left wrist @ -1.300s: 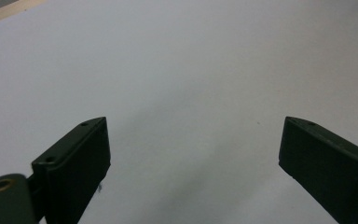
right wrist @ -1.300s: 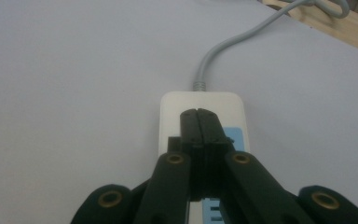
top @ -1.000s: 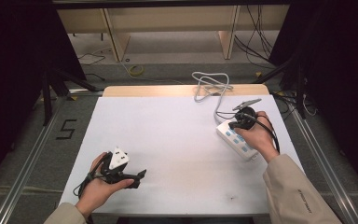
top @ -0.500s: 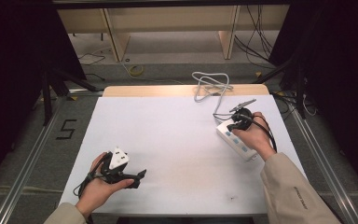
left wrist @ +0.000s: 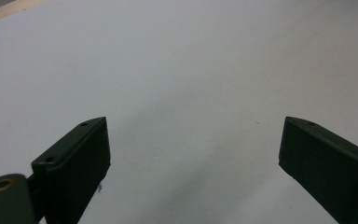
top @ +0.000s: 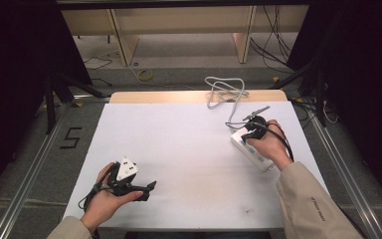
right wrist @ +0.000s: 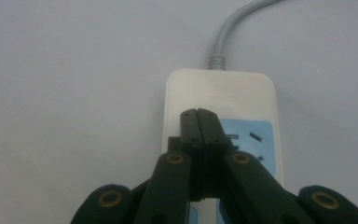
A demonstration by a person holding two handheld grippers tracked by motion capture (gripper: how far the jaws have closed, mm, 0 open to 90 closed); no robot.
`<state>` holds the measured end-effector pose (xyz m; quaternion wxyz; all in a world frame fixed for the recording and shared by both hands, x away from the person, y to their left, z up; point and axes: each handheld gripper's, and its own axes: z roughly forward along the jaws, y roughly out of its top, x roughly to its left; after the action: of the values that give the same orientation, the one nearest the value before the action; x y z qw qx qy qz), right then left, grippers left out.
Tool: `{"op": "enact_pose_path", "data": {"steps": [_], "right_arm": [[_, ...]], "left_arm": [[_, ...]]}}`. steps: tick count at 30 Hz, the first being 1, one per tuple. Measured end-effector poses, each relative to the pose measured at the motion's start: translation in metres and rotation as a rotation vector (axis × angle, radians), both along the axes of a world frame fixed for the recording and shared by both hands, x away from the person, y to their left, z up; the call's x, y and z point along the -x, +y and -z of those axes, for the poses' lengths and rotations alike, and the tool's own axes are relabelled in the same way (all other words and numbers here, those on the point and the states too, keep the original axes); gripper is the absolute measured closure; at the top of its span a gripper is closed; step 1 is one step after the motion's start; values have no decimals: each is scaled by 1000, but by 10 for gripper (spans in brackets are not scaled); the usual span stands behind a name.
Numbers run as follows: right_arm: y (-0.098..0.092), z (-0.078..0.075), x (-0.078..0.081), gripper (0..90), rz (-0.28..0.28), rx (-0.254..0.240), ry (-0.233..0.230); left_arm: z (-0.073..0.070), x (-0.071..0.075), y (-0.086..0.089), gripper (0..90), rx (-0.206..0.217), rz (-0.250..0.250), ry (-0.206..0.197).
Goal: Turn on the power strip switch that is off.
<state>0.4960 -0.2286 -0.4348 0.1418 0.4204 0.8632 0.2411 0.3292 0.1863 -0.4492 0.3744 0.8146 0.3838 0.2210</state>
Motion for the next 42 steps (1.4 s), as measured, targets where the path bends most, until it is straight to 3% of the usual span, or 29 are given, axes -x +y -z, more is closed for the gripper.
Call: {"op": "enact_pose_path", "data": {"steps": [42], "right_arm": [[3, 0, -5, 900, -4, 14, 46]], "left_arm": [[0, 0, 1, 84, 5, -3, 2]]}}
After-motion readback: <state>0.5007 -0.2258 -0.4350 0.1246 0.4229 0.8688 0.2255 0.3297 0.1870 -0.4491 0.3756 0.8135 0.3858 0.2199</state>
